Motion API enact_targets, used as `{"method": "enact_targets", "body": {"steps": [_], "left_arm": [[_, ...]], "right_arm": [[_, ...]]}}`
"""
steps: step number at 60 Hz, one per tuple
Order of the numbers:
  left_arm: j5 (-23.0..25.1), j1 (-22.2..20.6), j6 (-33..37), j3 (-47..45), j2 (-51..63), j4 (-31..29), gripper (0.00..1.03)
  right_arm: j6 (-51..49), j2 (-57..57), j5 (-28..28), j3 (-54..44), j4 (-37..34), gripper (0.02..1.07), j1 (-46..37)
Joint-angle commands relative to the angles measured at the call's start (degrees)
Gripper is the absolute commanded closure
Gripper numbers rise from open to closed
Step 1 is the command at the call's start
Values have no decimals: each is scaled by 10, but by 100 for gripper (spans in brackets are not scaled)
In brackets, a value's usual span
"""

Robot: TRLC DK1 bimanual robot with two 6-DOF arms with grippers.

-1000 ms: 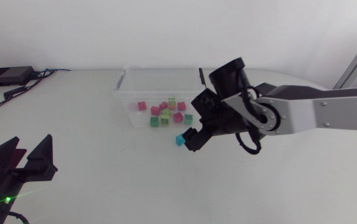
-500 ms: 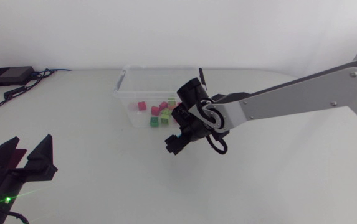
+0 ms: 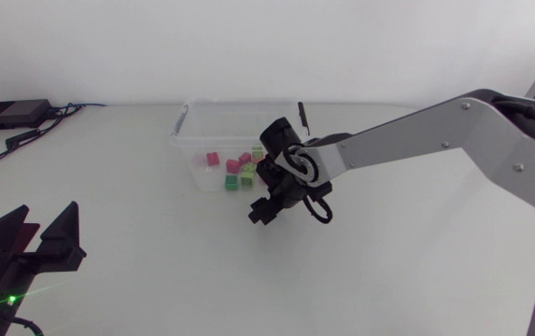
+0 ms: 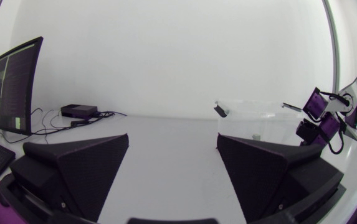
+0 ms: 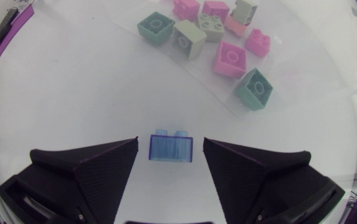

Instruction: Pick up the duplo bricks and place them in the container

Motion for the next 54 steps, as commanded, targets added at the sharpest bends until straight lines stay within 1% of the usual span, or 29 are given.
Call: {"method": "enact_targets", "body": {"steps": [1,3,7,12,16,20,26,28,39,48,54], "left_arm": [[-3,-2,7,-8,-6,-3,4],[-3,-2,7,-8,-6,-2,4],[-3,-2,7,-8,-6,-2,4],[-3,-2,7,-8,-6,-2,4],[-3,-2,7,-8,-6,-3,4],[-3,-2,7,-8,-7,-3,4],[-3,-2,7,-8,-6,-3,4],[-3,-2,7,-8,-7,-3,4],[-3,-2,7,-8,-6,-2,4],[-3,-2,7,-8,-6,-2,4],[-3,-2,7,-8,-7,-3,4]], "right_arm": [[12,17,4,21,-16,52,-2],[12,22,4,29,-26,54,-4],[13,30,4,52,-56,54,-5],[14,39,4,70,-70,54,-5],[19,60,4,94,-99,54,-4],[22,68,4,105,-111,65,-1],[23,75,8,118,-134,74,2],[23,79,12,124,-143,79,2],[22,78,13,129,-173,79,-1],[21,0,18,90,-197,80,-2],[20,-56,25,92,-224,79,-5]]}}
